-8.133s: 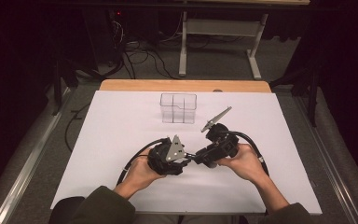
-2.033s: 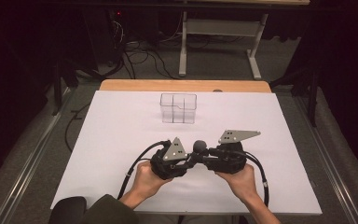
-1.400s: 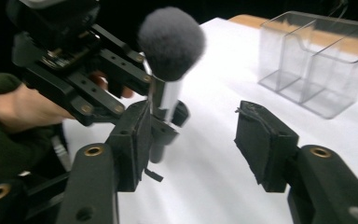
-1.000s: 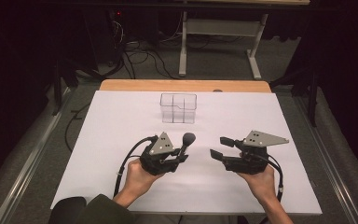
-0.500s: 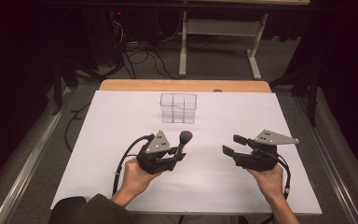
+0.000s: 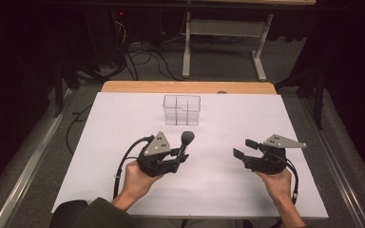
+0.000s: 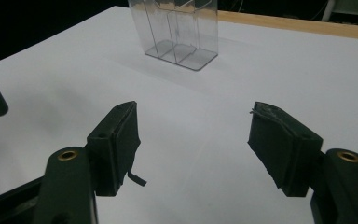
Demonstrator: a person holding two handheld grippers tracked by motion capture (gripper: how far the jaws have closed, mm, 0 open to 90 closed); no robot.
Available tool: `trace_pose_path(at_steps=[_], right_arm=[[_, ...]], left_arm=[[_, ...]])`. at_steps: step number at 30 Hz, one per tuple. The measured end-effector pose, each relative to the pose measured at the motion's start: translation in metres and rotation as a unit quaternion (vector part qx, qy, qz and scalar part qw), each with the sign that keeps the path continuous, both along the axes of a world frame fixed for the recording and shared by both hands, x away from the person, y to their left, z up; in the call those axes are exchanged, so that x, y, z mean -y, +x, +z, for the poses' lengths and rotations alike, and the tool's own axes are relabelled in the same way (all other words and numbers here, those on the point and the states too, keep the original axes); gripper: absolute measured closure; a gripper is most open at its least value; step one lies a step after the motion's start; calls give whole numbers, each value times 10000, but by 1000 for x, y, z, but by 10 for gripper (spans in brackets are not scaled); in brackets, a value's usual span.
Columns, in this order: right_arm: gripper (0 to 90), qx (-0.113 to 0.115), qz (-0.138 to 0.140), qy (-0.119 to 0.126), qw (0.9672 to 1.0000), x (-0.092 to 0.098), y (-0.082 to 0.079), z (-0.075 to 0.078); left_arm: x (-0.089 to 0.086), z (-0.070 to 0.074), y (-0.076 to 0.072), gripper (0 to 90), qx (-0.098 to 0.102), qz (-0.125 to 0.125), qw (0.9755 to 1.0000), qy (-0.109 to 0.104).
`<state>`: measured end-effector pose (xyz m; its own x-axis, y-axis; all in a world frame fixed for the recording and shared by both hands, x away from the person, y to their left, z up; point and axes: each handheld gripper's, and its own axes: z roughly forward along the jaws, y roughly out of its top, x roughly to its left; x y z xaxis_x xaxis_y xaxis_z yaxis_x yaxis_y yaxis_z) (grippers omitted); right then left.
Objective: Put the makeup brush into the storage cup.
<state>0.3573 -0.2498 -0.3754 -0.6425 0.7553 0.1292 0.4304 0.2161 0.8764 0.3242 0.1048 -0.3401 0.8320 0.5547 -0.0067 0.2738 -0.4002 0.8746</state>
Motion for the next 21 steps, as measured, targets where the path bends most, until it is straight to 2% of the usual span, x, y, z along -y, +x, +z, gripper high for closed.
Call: trace_pose_path(at_steps=[5, 9, 13, 19, 21], right_arm=[[336, -19, -134, -51, 9999, 2, 1, -6], [326, -136, -209, 223, 9994, 6, 1, -10], [314, -123, -286, 89, 9995, 5, 0, -14], [292, -38, -424, -104, 9990, 6, -2, -19], [290, -22, -439, -162, 9989, 6, -1, -22]], left_arm=[[-4, 4, 1, 719, 34, 42, 10000, -82], [-7, 7, 5, 719, 33, 84, 9999, -144], [-9, 9, 12, 719, -19, 139, 9996, -257], [-17, 17, 29, 718, -126, 320, 9979, -556], [-19, 20, 34, 718, -107, 405, 9975, -576]])
